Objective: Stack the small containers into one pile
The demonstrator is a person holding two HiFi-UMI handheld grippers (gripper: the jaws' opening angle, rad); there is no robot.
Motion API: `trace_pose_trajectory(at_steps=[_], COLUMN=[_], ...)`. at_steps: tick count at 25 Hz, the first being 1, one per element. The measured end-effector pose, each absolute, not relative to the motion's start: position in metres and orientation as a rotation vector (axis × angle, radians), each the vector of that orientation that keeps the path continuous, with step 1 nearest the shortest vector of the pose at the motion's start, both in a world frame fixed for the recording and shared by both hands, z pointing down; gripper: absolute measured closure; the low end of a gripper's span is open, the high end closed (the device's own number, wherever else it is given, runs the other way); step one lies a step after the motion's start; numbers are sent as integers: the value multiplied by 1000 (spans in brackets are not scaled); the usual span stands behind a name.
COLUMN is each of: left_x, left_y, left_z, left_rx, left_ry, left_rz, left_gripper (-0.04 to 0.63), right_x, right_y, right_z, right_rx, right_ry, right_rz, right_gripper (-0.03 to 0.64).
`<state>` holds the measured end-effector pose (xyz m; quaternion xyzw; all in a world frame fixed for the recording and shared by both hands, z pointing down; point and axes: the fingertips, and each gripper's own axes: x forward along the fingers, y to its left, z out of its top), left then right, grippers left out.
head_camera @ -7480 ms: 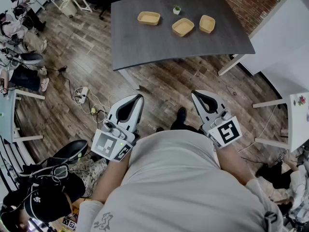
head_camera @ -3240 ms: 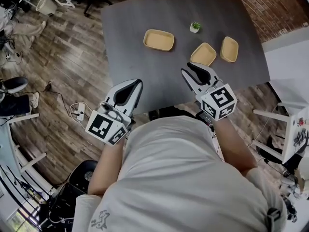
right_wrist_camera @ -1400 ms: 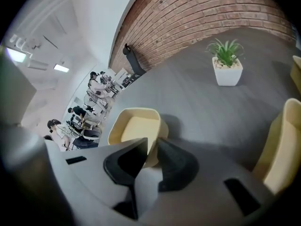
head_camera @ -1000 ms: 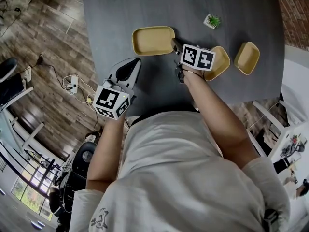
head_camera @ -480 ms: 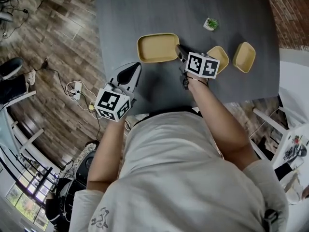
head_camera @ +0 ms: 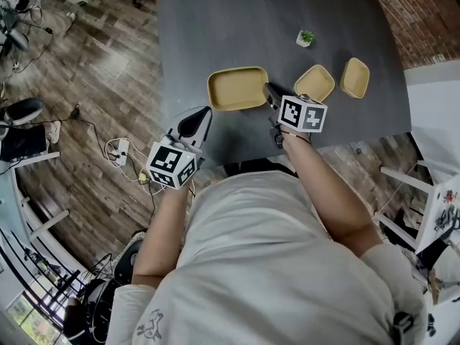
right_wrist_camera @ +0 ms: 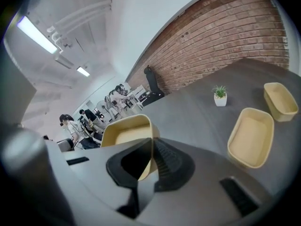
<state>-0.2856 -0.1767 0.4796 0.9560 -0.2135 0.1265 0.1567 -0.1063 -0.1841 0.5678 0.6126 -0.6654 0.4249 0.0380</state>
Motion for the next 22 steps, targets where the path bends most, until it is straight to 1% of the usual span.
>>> trace_pose_trajectory(at_steps=[10,22], left_x=[-310,-271], left_y=[-131,-120], left_z=[464,469], left_rx=[2791,2814], left_ry=[-528,-429], left_rz=[325,326], left_gripper=[584,584], right_x=[-125,-78], right_y=[-124,-92], right_z=[538,526], right_rx=[1971,2047], right_ry=[-2030,-2001], right_rz=[1219,1199], right_gripper=[598,598])
